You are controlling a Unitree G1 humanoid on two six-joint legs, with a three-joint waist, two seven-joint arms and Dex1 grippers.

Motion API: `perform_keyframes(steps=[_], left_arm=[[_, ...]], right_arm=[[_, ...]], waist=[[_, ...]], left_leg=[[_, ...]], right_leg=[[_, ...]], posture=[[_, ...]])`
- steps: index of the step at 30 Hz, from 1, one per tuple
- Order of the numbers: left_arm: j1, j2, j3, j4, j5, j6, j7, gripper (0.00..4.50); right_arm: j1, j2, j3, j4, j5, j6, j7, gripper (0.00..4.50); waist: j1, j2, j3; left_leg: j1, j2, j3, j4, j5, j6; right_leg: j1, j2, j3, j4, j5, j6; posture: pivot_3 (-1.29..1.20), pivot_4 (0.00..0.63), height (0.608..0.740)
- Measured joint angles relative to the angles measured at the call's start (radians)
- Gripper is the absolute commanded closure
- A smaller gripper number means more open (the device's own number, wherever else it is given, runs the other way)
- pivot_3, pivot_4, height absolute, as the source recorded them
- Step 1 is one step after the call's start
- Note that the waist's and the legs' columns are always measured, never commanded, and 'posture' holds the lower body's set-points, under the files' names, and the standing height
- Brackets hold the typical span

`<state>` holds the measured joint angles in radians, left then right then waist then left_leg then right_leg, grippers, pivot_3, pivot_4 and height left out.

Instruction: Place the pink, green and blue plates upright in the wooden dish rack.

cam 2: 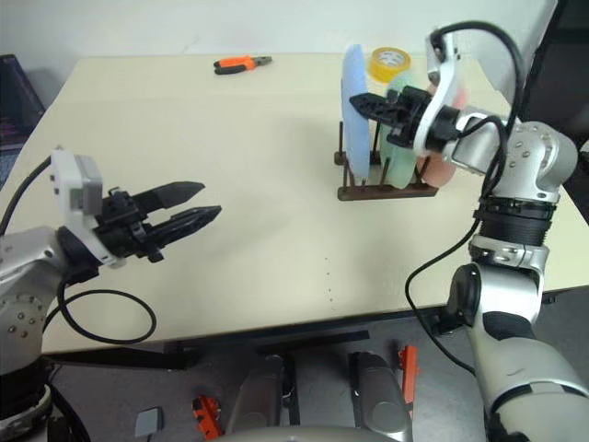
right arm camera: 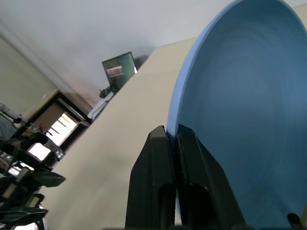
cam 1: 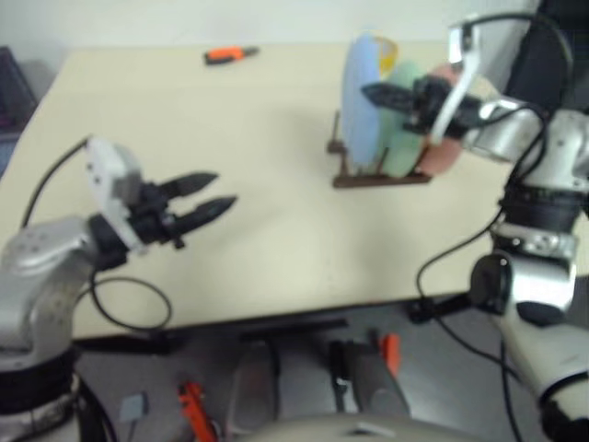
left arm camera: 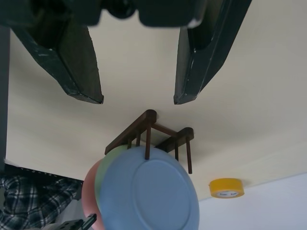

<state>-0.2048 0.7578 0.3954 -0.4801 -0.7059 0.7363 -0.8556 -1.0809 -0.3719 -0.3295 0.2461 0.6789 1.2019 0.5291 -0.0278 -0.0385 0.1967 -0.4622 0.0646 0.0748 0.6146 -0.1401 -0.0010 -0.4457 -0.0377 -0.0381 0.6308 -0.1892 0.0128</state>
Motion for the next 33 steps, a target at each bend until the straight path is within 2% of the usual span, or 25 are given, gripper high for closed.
perform_keyframes(steps=[2, 7, 12, 17, 21, 26, 30, 33], left_arm=[[0.004, 0.005, 0.000, -0.001, -0.001, 0.000, 0.008, 1.93], [0.013, 0.009, 0.000, -0.004, -0.011, 0.004, 0.021, 1.93], [0.026, 0.030, 0.000, -0.015, -0.027, 0.015, 0.037, 1.93], [0.025, 0.064, 0.001, -0.013, -0.036, 0.017, 0.033, 1.93], [0.016, 0.115, 0.008, 0.020, -0.036, 0.003, 0.003, 1.93], [-0.010, 0.207, 0.079, 0.095, -0.038, -0.022, -0.060, 1.93], [-0.044, 0.298, 0.169, 0.208, -0.039, -0.032, -0.127, 1.93], [-0.080, 0.370, 0.209, 0.295, -0.038, -0.044, -0.185, 1.93]], right_arm=[[-0.004, 0.000, -0.001, 0.026, 0.000, -0.023, -0.007, 3.51], [-0.008, -0.006, 0.016, 0.039, 0.002, -0.039, 0.001, 1.81], [-0.009, -0.075, 0.096, 0.032, -0.028, -0.079, 0.051, 1.81], [-0.010, -0.271, 0.284, -0.029, -0.150, -0.209, 0.206, 1.81], [0.021, -0.430, 0.361, -0.063, -0.226, -0.358, 0.383, 1.81], [0.176, -0.636, 0.335, -0.069, -0.234, -0.532, 0.637, 1.81], [0.288, -0.737, 0.255, -0.018, -0.235, -0.599, 0.728, 1.81], [0.318, -0.772, 0.197, -0.011, -0.224, -0.621, 0.767, 1.81]], waist=[[0.000, 0.000, 0.000], [0.000, 0.000, 0.000], [0.002, 0.000, 0.000], [0.003, 0.000, 0.000], [0.003, 0.001, 0.000], [0.005, 0.000, 0.000], [0.004, 0.001, 0.001], [-0.003, 0.002, 0.001]], left_leg=[[0.000, 0.000, 0.001, 0.000, 0.000, 0.000], [0.000, 0.000, 0.001, 0.000, 0.000, 0.000], [-0.001, 0.000, 0.002, 0.000, 0.000, 0.000], [-0.001, 0.000, 0.004, -0.001, -0.001, -0.002], [-0.001, 0.000, 0.005, -0.001, -0.004, -0.006], [-0.002, 0.000, 0.006, -0.001, -0.004, -0.007], [-0.001, 0.000, 0.007, -0.001, -0.004, -0.007], [0.000, 0.001, 0.008, -0.001, -0.005, -0.007]], right_leg=[[0.000, 0.000, 0.000, 0.000, 0.000, 0.000], [0.000, -0.001, 0.000, 0.000, 0.000, 0.000], [-0.001, -0.001, 0.000, -0.001, 0.000, -0.001], [-0.003, -0.002, 0.001, -0.002, -0.001, -0.001], [-0.004, -0.002, 0.002, -0.002, -0.001, -0.001], [-0.005, -0.002, 0.002, -0.002, -0.001, -0.001], [-0.006, -0.002, 0.003, -0.002, -0.001, -0.001], [-0.007, -0.003, 0.003, -0.002, -0.001, -0.001]], posture=[[0.00, 0.150, 0.740], [0.00, 0.150, 0.740], [0.00, 0.150, 0.740], [0.00, 0.150, 0.740], [0.00, 0.150, 0.740], [0.00, 0.150, 0.740], [0.00, 0.150, 0.740], [0.00, 0.150, 0.740]])
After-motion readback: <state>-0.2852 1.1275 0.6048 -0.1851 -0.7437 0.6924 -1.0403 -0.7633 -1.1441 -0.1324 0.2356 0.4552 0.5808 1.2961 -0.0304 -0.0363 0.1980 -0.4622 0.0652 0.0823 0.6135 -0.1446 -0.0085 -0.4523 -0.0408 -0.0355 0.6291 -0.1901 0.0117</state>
